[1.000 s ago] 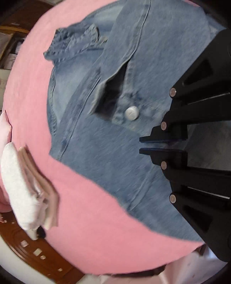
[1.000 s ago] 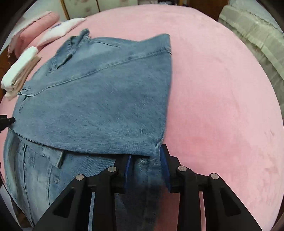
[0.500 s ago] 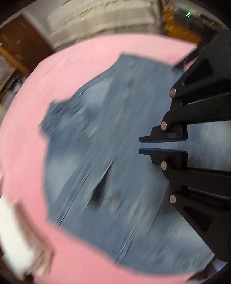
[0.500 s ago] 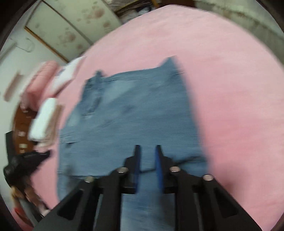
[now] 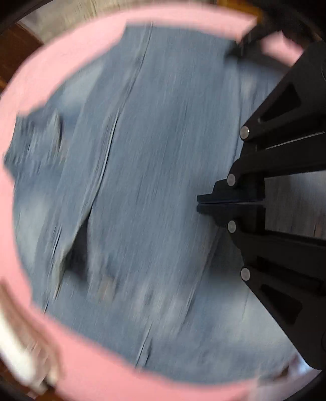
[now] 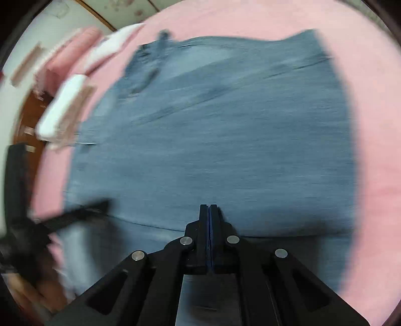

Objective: Fold large clothes

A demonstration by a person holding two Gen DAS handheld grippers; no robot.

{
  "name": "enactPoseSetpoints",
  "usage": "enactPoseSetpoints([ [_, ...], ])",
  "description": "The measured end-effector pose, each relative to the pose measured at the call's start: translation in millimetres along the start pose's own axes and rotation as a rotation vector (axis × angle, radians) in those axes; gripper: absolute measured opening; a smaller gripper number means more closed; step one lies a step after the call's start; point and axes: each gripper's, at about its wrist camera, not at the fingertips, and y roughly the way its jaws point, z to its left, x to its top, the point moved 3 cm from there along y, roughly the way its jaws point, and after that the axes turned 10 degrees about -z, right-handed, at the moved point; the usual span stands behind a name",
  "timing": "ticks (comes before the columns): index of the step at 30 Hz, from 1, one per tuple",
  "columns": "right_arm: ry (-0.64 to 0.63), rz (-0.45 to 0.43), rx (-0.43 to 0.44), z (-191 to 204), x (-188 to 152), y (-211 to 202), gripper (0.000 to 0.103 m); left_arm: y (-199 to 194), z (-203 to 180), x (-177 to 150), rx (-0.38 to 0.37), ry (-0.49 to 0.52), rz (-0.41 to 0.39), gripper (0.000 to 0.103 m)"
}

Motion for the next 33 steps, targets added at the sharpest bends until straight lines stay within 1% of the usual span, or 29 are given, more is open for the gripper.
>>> enactPoseSetpoints([
  [1, 0.056, -0.009, 0.008, -20.8, -0.7, -5.0, 0.000, 2.3, 13.1, 3.2, 0.038, 0.004, -0.009, 0.001],
  [2, 0.103, -0.017, 0.014, -37.0, -2.5, -7.5, 0.000, 4.0, 22.6, 4.8, 0.045, -0.009, -0.012, 0.001],
  [3, 0.117, -0.022, 0.009, -45.3, -2.4, -10.2, 0.000, 6.1, 33.7, 6.4, 0.044, -0.036, -0.010, 0.001],
  [4, 0.116, -0.030, 0.007, -49.8, -2.4, -13.9, 0.000, 8.2, 42.3, 8.0, 0.000, -0.091, 0.006, 0.001],
  [5, 0.104, -0.037, -0.008, -49.0, -2.7, -15.4, 0.000, 9.8, 46.8, 9.4, -0.017, -0.129, 0.012, 0.001],
  [6, 0.091, -0.039, -0.031, -46.4, -5.1, -15.6, 0.000, 9.6, 48.0, 9.6, -0.020, -0.146, 0.015, 0.001],
  [8, 0.055, -0.032, -0.123, -34.1, -2.3, -5.8, 0.000, 4.9, 42.4, 12.0, -0.011, -0.140, 0.013, 0.000],
  [9, 0.039, -0.038, -0.171, -23.0, 1.7, -5.8, 0.000, 1.1, 35.1, 14.8, -0.039, -0.148, 0.005, 0.001],
  [10, 0.039, -0.057, -0.167, -12.5, 6.5, -8.6, 0.000, -5.0, 25.6, 17.3, -0.093, -0.168, -0.004, 0.001],
  [11, 0.062, -0.091, -0.079, 3.3, 13.9, -11.5, 0.000, -9.9, 19.9, 18.7, -0.132, -0.178, -0.004, 0.001],
  [12, 0.086, -0.110, 0.005, 16.1, 17.4, -12.9, 0.000, -12.0, 7.0, 21.0, -0.194, -0.182, 0.003, 0.001],
  [13, 0.115, -0.113, 0.119, 31.8, 22.0, -10.0, 0.000, -11.1, -6.1, 23.0, -0.250, -0.177, 0.013, 0.001],
  [15, 0.127, -0.067, 0.274, 59.9, 25.0, 7.5, 0.000, -4.6, -28.0, 26.1, -0.327, -0.162, 0.012, 0.001],
  [17, 0.089, -0.028, 0.393, 86.8, 24.8, 33.0, 0.000, 4.8, -54.1, 33.8, -0.366, -0.130, -0.010, 0.001],
  [18, 0.074, -0.020, 0.424, 94.7, 25.2, 43.5, 0.000, 9.7, -61.7, 37.8, -0.372, -0.126, -0.022, 0.001],
  [19, 0.060, -0.016, 0.430, 100.9, 27.0, 55.6, 0.000, 14.8, -63.8, 40.5, -0.377, -0.137, -0.032, 0.001],
  [21, 0.055, -0.034, 0.443, 107.7, 34.8, 73.5, 0.000, 27.6, -65.7, 49.3, -0.399, -0.193, -0.059, 0.001],
  [22, 0.062, -0.063, 0.461, 107.3, 41.4, 78.8, 0.000, 32.7, -64.9, 57.2, -0.410, -0.234, -0.077, 0.001],
  [24, 0.074, -0.113, 0.444, 100.6, 49.4, 84.2, 0.000, 49.0, -66.3, 70.6, -0.433, -0.286, -0.062, 0.001],
  [26, 0.072, -0.165, 0.382, 89.9, 69.4, 88.6, 0.000, 47.1, -59.5, 80.6, -0.426, -0.303, -0.122, 0.001],
  [27, 0.073, -0.180, 0.375, 83.9, 79.0, 90.8, 0.000, 45.5, -56.8, 83.3, -0.412, -0.296, -0.140, 0.001],
  [28, 0.081, -0.192, 0.351, 78.1, 88.6, 91.9, 0.000, 43.5, -51.5, 86.4, -0.381, -0.289, -0.161, 0.001],
  [29, 0.085, -0.208, 0.283, 64.4, 99.4, 91.2, 0.000, 43.9, -46.8, 89.4, -0.349, -0.283, -0.175, 0.001],
  [31, 0.099, -0.232, 0.222, 38.3, 112.9, 85.7, 0.000, 40.7, -23.7, 91.7, -0.304, -0.298, -0.194, 0.001],
  [33, 0.119, -0.262, 0.146, 3.6, 123.5, 76.4, 0.000, 40.5, -2.0, 92.6, -0.245, -0.293, -0.207, 0.000],
])
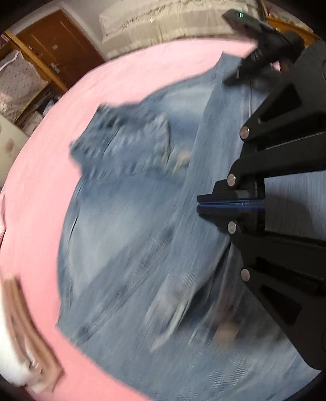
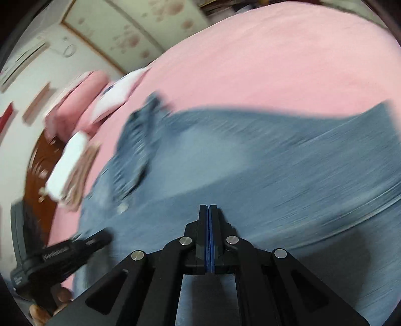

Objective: Fold large clothes

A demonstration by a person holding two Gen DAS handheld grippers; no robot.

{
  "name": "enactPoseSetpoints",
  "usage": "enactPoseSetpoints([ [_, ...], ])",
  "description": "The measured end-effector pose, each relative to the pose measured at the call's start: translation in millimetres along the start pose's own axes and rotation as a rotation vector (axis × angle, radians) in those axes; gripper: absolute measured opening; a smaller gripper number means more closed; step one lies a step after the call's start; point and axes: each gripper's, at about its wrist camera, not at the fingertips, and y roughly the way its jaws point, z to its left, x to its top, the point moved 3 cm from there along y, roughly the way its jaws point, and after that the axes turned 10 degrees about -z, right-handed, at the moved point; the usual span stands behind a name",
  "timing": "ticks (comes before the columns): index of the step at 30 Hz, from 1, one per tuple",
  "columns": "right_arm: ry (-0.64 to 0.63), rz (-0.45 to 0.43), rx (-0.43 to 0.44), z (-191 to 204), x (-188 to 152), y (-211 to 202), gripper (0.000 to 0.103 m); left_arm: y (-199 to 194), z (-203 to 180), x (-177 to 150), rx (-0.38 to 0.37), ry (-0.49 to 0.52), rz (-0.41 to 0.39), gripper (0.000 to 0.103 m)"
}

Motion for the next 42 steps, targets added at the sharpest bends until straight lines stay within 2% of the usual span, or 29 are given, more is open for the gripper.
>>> enactPoseSetpoints([
  [2, 0.004, -0.044, -0.083, -40.4, 17.4, -17.6, 0.000, -2.9, 20.0, 7.7, 0.079, 0.033, -0.035, 0.000],
  [3, 0.021, -0.062, -0.105, -58.4, 24.6, -25.1, 0.000, -2.9, 30.5, 11.8, 0.077, 0.027, -0.041, 0.000],
  [4, 0.034, -0.084, -0.145, -74.4, 31.0, -32.3, 0.000, -0.5, 37.5, 13.3, 0.028, -0.009, -0.020, 0.000],
  [5, 0.039, -0.101, -0.187, -87.0, 36.7, -37.3, 0.000, -2.0, 46.3, 13.4, 0.015, -0.023, -0.012, 0.001],
  [7, 0.073, -0.100, -0.185, -99.1, 41.8, -40.2, 0.000, 0.7, 44.4, 13.5, 0.037, 0.018, -0.001, 0.001],
  [9, 0.054, -0.095, -0.226, -91.7, 43.1, -35.2, 0.000, 3.3, 30.0, 11.5, 0.079, 0.046, 0.012, 0.001],
  [10, 0.014, -0.093, -0.267, -81.0, 44.0, -35.4, 0.000, 3.7, 20.4, 10.2, 0.038, 0.034, 0.037, 0.001],
  [11, -0.009, -0.091, -0.246, -68.1, 44.1, -39.1, 0.000, 0.1, 12.6, 8.2, 0.001, 0.023, 0.051, 0.001],
  [12, -0.006, -0.086, -0.177, -46.1, 39.1, -35.5, 0.000, -3.3, -0.9, 4.6, -0.070, 0.008, 0.068, 0.001],
  [13, 0.012, -0.063, -0.061, -25.2, 32.8, -32.2, 0.000, -5.9, -16.6, -0.8, -0.136, 0.003, 0.088, 0.001],
  [15, 0.013, 0.014, 0.114, 15.6, 12.0, -21.9, 0.000, -5.3, -40.3, -10.0, -0.178, 0.027, 0.116, 0.001],
  [17, -0.016, 0.109, 0.221, 52.4, -17.7, -9.6, 0.000, -2.5, -60.6, -23.3, -0.177, 0.072, 0.141, 0.001],
  [19, -0.033, 0.175, 0.237, 71.0, -47.5, 1.6, 0.000, 2.8, -70.4, -38.0, -0.154, 0.110, 0.178, 0.001],
  [21, -0.034, 0.236, 0.206, 78.9, -77.6, 17.1, 0.000, 7.2, -67.5, -53.0, -0.129, 0.148, 0.208, 0.001],
  [23, -0.047, 0.191, 0.209, 74.7, -85.9, 12.9, 0.000, 7.5, -58.4, -61.7, -0.122, 0.192, 0.202, 0.001],
  [25, -0.045, 0.201, 0.204, 63.2, -81.7, 13.2, 0.000, 1.1, -48.2, -61.6, -0.150, 0.200, 0.191, 0.001],
  [28, -0.004, 0.163, 0.163, 33.7, -64.8, 2.6, 0.000, -10.3, -24.5, -54.3, -0.167, 0.163, 0.184, 0.001],
  [29, 0.025, 0.150, 0.162, 16.4, -58.6, -5.5, 0.000, -14.5, -16.4, -50.3, -0.135, 0.157, 0.176, 0.001],
  [30, 0.012, 0.124, 0.079, 1.3, -57.2, -14.2, 0.000, -19.4, -2.6, -44.7, -0.062, 0.166, 0.160, 0.001],
  [31, -0.003, 0.089, -0.002, -17.9, -50.9, -24.8, 0.000, -22.4, 7.2, -38.8, -0.028, 0.167, 0.146, 0.001],
  [34, 0.079, 0.031, -0.082, -67.6, -37.6, -51.8, 0.000, -30.8, 45.7, -28.5, 0.073, 0.124, 0.108, 0.001],
  [35, 0.068, 0.013, -0.160, -83.1, -33.6, -61.9, 0.000, -32.6, 55.1, -25.7, 0.083, 0.112, 0.104, 0.001],
  [37, 0.064, -0.010, -0.248, -96.4, -30.0, -71.7, 0.000, -39.0, 72.4, -24.2, 0.049, 0.068, 0.101, 0.001],
  [38, 0.077, -0.005, -0.323, -103.9, -28.5, -75.3, 0.000, -41.4, 73.4, -25.0, 0.049, 0.066, 0.102, 0.001],
  [41, 0.120, -0.030, -0.347, -101.3, -26.4, -80.7, 0.000, -45.7, 61.1, -29.6, 0.074, 0.102, 0.114, 0.001],
  [42, 0.114, -0.055, -0.334, -94.1, -24.8, -84.2, 0.000, -49.7, 52.5, -33.3, 0.057, 0.106, 0.121, 0.001],
])
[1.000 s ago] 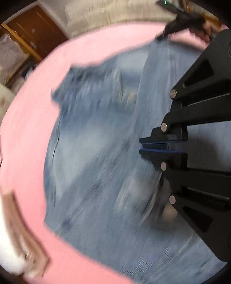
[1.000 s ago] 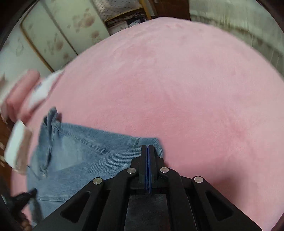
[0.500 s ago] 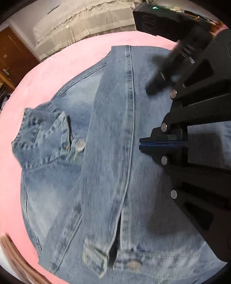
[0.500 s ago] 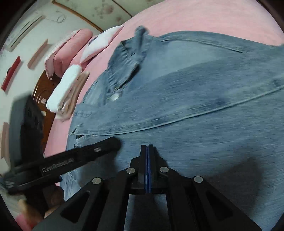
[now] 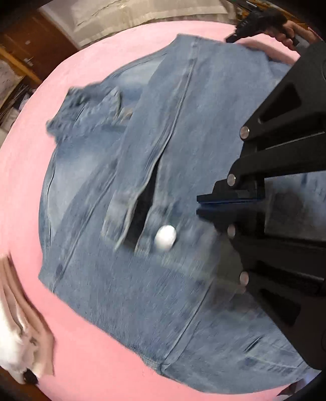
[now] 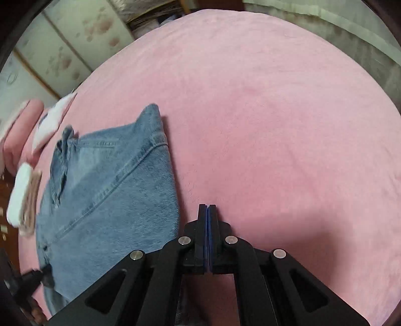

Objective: Fold large clothes

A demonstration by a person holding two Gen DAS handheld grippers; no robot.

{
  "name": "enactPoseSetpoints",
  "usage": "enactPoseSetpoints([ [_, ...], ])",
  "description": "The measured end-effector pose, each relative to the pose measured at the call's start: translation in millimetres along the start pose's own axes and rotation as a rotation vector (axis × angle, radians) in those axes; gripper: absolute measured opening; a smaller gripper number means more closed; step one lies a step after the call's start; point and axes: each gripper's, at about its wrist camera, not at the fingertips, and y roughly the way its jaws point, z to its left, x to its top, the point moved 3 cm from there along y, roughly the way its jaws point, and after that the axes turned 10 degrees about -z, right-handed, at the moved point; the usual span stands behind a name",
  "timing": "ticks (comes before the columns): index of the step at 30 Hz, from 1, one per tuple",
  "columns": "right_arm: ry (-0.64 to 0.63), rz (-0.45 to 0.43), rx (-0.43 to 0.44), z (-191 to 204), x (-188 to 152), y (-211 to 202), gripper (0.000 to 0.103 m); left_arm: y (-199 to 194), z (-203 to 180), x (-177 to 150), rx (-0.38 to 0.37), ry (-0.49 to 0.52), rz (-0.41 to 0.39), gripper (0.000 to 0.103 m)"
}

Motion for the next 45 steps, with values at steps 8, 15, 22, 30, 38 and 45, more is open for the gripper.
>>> enactPoseSetpoints([
  [8, -0.100, 0.134, 0.383, 130.7, -58.1, -15.8, 0.000, -10.5, -108.0, -46.4, -0.210, 0.123, 0.074, 0.001],
  [15, -0.244, 0.230, 0.400, 162.0, -128.6, -11.7, 0.000, -3.6, -132.0, -78.6, -0.097, 0.403, 0.058, 0.001],
  [22, -0.070, 0.148, 0.165, 59.5, -100.5, -14.8, 0.000, -14.8, -51.7, -54.6, 0.104, 0.384, -0.003, 0.001],
  [30, -0.187, 0.125, 0.078, 4.6, -91.5, -51.5, 0.000, -33.9, 14.7, -46.9, 0.140, 0.255, -0.024, 0.001],
  [38, -0.040, 0.138, 0.047, 43.2, -136.7, -73.4, 0.018, -55.2, 11.5, -80.8, 0.146, 0.218, 0.005, 0.004],
  [45, 0.027, 0.143, 0.057, 74.2, -202.4, -121.1, 0.036, -88.6, 7.9, -132.6, 0.071, 0.244, 0.022, 0.058],
])
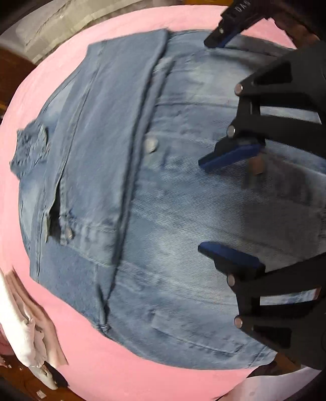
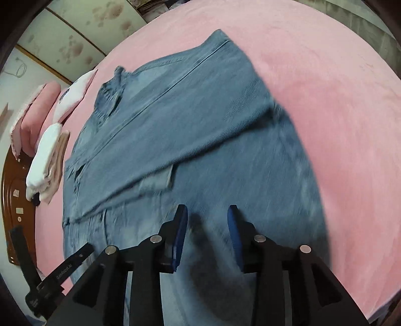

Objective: Fold large clothes

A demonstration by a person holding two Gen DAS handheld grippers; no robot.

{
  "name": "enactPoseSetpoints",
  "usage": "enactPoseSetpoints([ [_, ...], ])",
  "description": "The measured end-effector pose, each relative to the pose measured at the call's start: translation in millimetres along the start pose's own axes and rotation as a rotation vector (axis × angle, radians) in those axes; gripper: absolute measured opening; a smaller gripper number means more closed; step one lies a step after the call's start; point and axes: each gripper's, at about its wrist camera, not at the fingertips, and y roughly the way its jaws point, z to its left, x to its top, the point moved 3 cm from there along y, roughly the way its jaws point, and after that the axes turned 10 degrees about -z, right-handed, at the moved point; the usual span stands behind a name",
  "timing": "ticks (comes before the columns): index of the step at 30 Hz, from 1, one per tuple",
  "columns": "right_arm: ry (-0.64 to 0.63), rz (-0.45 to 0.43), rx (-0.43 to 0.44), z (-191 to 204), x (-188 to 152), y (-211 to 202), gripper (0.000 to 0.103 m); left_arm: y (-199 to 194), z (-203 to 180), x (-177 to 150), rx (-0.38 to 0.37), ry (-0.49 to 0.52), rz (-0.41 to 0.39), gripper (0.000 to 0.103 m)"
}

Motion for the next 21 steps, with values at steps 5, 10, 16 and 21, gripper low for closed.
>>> enactPoseSetpoints([
  [5, -0.021, -0.032, -0.034, 20.9, -57.9, -38.2, 0.060, -23.4, 3.2, -30.9, -0.063, 0.029, 0.041, 0.059],
  [10, 0.000, -0.094, -0.057, 28.6, -110.3, -93.4, 0.077, -56.5, 21.8, -53.7, -0.069, 0.067, 0.074, 0.060],
  [16, -0.018, -0.189, -0.108, 34.9, -162.1, -164.5, 0.088, -97.9, 54.1, -69.5, -0.036, 0.173, 0.030, 0.068],
  [21, -0.028, -0.143, -0.119, 32.6, -194.6, -185.7, 0.088, -117.7, 82.6, -91.9, 0.013, 0.256, 0.028, 0.068],
])
